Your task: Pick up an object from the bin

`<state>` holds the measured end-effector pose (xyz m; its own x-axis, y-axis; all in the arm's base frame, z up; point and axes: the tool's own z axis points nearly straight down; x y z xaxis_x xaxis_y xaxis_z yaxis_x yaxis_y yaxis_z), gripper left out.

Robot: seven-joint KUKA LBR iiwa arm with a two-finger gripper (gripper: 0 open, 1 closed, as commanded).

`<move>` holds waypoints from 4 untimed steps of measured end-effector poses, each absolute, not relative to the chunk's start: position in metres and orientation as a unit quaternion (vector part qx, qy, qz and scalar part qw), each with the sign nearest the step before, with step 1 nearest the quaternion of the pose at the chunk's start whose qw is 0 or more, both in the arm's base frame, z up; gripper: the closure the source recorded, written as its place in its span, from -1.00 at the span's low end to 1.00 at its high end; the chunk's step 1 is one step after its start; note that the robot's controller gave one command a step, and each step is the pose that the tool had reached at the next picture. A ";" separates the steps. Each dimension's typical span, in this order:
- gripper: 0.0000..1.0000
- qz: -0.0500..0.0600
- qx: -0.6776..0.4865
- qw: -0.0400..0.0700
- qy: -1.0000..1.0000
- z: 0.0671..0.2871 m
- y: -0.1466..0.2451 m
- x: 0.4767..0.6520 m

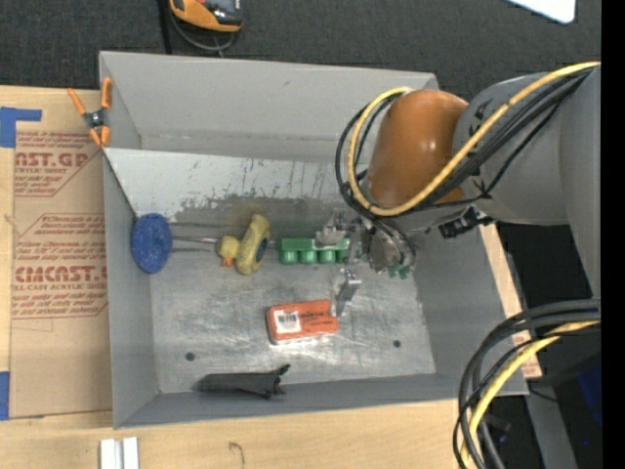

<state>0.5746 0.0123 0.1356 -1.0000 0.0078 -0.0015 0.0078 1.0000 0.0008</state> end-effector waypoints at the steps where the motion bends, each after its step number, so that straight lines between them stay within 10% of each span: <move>1: -1.00 0.000 -0.028 0.005 1.000 0.116 0.018 0.571; 2: 1.00 0.000 -0.194 0.003 0.981 0.074 0.045 0.538; 3: 1.00 0.000 -0.194 0.003 0.981 0.074 0.045 0.538; 4: 1.00 0.000 -0.210 0.001 0.978 0.211 0.035 0.520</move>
Offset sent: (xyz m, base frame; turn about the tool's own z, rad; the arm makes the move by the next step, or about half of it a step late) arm -0.0386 0.0324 -0.0649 -0.3988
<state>0.5197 0.0354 0.2107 -0.9115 -0.4114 -0.0025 -0.4114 0.9115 -0.0001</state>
